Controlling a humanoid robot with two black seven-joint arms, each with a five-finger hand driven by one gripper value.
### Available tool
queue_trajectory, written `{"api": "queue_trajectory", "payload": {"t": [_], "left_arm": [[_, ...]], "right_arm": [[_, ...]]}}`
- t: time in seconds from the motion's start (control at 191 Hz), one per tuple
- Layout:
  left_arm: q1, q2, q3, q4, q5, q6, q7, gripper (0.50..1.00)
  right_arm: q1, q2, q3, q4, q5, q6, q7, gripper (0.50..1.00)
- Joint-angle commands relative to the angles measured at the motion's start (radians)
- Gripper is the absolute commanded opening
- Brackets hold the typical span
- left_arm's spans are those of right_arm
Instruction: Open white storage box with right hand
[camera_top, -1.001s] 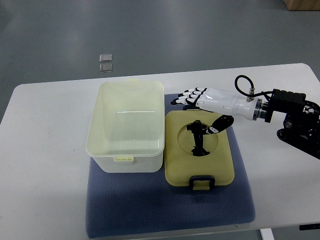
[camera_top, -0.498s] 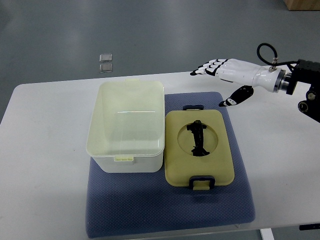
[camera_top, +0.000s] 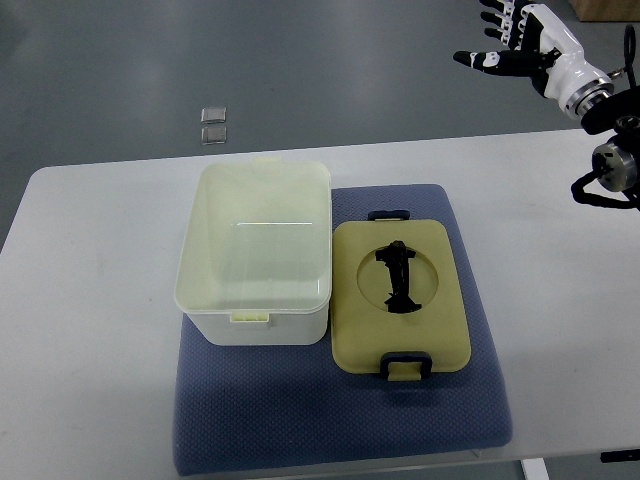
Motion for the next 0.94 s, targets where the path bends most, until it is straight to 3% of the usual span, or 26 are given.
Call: {"api": "queue_trajectory", "payload": {"t": [0.0,0.147,0.309,0.414,0.524,0.644,0.933], "left_arm": [[0.0,0.0,0.0,0.0,0.0,0.0,0.0,1.0],[0.0,0.0,-0.002,-0.003,0.001,-0.002,0.0,1.0],[0.0,0.0,-0.002,-0.001,0.0,-0.001,0.0,1.0],[0.0,0.0,-0.002,-0.003,0.0,-0.002,0.0,1.0],[0.0,0.0,-0.002,-0.004,-0.002,-0.002,0.0,1.0],[0.0,0.0,-0.002,-0.007,-0.002,0.0,0.0,1.0],[0.0,0.0,-0.002,-0.007,-0.002,-0.001,0.0,1.0]], "right_arm": [[-0.031,0.021,0.008,-0.015,0.287,0.001,-0.052,0.932],[-0.079,0.076,0.011,-0.049,0.583,0.027,-0.046,0.932],[-0.109,0.104,0.013,-0.068,0.671,0.202,-0.043,0.932],[-0.115,0.122,0.013,-0.068,0.672,0.241,-0.038,0.932],[-0.134,0.152,0.048,-0.072,0.672,0.28,0.057,0.932],[-0.167,0.175,0.12,-0.089,0.671,0.294,0.1,0.932],[-0.171,0.233,0.151,-0.137,0.671,0.291,0.104,0.932]]}}
